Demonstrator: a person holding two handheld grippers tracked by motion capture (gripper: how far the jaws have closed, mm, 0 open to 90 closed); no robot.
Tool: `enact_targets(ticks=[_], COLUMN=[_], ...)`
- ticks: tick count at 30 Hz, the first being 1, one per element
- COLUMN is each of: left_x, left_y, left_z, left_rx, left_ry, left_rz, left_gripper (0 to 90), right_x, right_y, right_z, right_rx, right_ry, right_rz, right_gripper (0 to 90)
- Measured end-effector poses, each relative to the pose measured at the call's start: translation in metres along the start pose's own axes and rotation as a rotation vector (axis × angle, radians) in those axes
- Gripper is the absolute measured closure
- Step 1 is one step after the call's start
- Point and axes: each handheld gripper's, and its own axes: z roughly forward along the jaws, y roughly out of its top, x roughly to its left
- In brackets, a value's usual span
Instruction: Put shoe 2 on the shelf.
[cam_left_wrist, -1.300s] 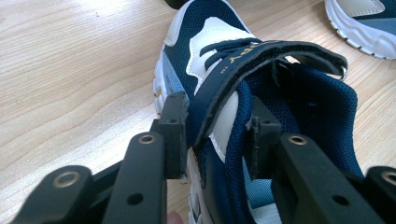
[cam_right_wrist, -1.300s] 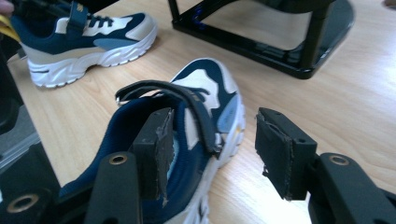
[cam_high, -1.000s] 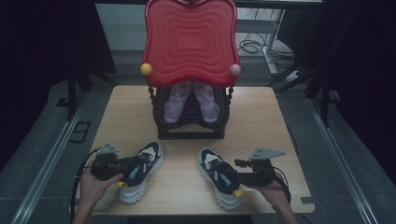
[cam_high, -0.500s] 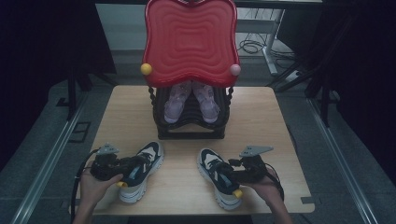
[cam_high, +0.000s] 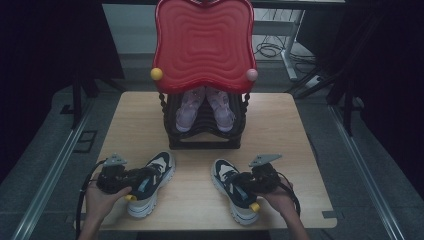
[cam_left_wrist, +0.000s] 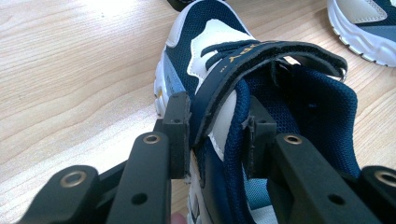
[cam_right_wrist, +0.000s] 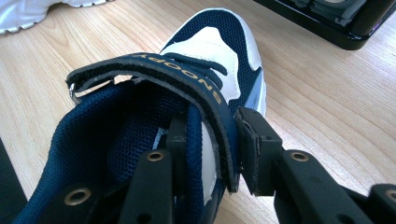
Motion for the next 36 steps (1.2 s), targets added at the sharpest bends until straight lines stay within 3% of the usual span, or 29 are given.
enact_targets(ticks=[11, 25, 36], left_x=[0.0, 0.003, 0.009], left_y=[0.0, -0.003, -0.006], left_z=[-0.005, -0.022, -0.035], left_rx=[-0.017, -0.122, -0.221], left_ry=[-0.011, -0.065, -0.1], left_rz=[-0.008, -0.04, -0.086], left_gripper=[69.8, 69.8, 69.9], right_x=[-0.003, -0.007, -0.011], right_y=[-0.005, -0.01, -0.017], right_z=[-0.004, -0.015, -0.023], right_rx=[-0.067, -0.22, -0.364], right_ry=[0.014, 0.017, 0.066], right_rz=[0.014, 0.026, 0.076], right_gripper=[69.0, 68.9, 69.0])
